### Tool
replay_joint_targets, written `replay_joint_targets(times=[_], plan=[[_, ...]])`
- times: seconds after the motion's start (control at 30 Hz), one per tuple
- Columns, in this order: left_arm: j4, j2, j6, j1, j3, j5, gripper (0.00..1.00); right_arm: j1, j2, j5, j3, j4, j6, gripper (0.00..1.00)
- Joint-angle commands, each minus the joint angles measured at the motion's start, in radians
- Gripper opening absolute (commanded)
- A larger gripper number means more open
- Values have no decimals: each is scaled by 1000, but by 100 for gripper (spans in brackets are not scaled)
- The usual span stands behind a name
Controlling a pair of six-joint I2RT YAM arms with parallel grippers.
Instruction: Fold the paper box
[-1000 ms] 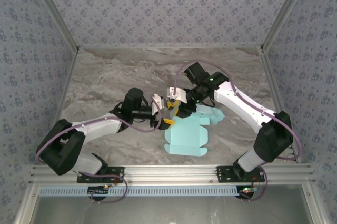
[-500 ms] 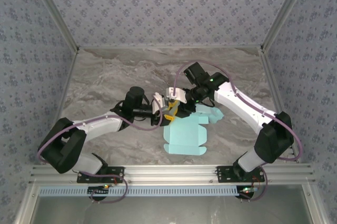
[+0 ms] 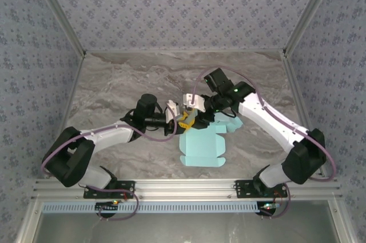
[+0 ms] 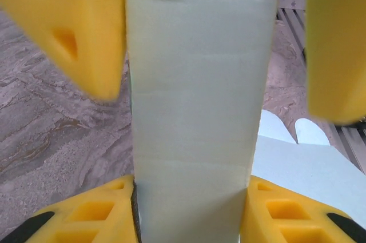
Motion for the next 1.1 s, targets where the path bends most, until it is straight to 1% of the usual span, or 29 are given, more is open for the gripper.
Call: replay_joint_targets(times=[0.0,0.1,0.13,0.17,0.23,0.33,0.4,0.5,0.57,0.63,0.7,0.77,0.87,0.97,1.07], plan=[[63,17,-25,7,4,2,33,-43,-79,-50,-37,71,61,65],[96,26,-85,24,6,-32,34,-91,-162,-68,-84,146,112,66],[79,26,-119,29,18,-84,34,-109,-190,-55,-90,176,145,66],[48,24,-147,33,34,-137,34,-130,-211,-34,-135,221,192,66],[30,18,-199,44,53,-186,34,-189,-268,36,-196,339,307,66],[95,-3,-275,60,23,-192,34,-282,-349,215,-309,506,461,66],[81,-9,-302,68,25,-185,34,-362,-374,296,-346,542,548,67],[19,0,-376,80,59,-197,34,-491,-369,328,-384,560,642,67],[-21,10,-444,84,88,-200,34,-553,-350,336,-437,627,683,66],[-31,11,-512,85,105,-195,34,-608,-314,293,-486,711,746,66],[-35,-1,-547,87,110,-180,34,-642,-273,231,-505,769,801,66],[-35,-29,-563,91,100,-173,34,-662,-236,144,-499,787,828,65],[-31,-72,-578,100,87,-162,34,-668,-194,50,-476,755,816,64],[6,-78,-620,111,93,-98,34,-678,-202,-30,-501,761,796,63],[34,-76,-647,112,98,-59,34,-700,-200,-153,-525,782,801,61]])
